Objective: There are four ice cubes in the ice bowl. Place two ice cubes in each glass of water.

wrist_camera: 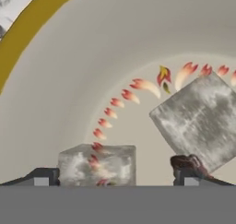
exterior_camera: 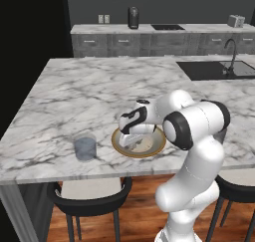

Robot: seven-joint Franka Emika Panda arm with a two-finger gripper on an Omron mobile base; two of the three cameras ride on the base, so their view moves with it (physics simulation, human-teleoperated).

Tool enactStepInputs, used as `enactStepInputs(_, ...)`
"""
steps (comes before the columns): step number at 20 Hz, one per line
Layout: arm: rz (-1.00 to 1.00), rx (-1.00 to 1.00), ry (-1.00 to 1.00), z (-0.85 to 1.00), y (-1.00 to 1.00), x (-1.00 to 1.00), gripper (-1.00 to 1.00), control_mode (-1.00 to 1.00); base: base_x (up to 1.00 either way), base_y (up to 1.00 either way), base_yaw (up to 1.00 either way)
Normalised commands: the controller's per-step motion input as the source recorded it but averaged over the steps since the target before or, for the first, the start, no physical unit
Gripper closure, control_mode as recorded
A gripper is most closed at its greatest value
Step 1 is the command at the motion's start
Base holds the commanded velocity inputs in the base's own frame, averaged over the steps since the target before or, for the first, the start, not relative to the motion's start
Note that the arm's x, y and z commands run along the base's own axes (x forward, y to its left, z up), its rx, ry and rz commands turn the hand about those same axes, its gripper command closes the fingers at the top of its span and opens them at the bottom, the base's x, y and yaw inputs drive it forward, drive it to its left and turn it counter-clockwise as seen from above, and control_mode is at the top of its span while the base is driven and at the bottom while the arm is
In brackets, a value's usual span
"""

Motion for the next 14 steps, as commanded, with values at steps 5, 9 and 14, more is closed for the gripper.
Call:
enactStepInputs(5,0.0,0.0,0.0,-0.22,0.02,0.03,1.0,-1.0,0.0,0.0,0.0)
enactStepInputs(9,0.0,0.0,0.01,-0.34,0.04,0.06,1.0,-1.0,0.0,0.0,0.0)
enactStepInputs(14,0.0,0.0,0.04,-0.43,0.0,0.02,1.0,-1.0,0.0,0.0,0.0)
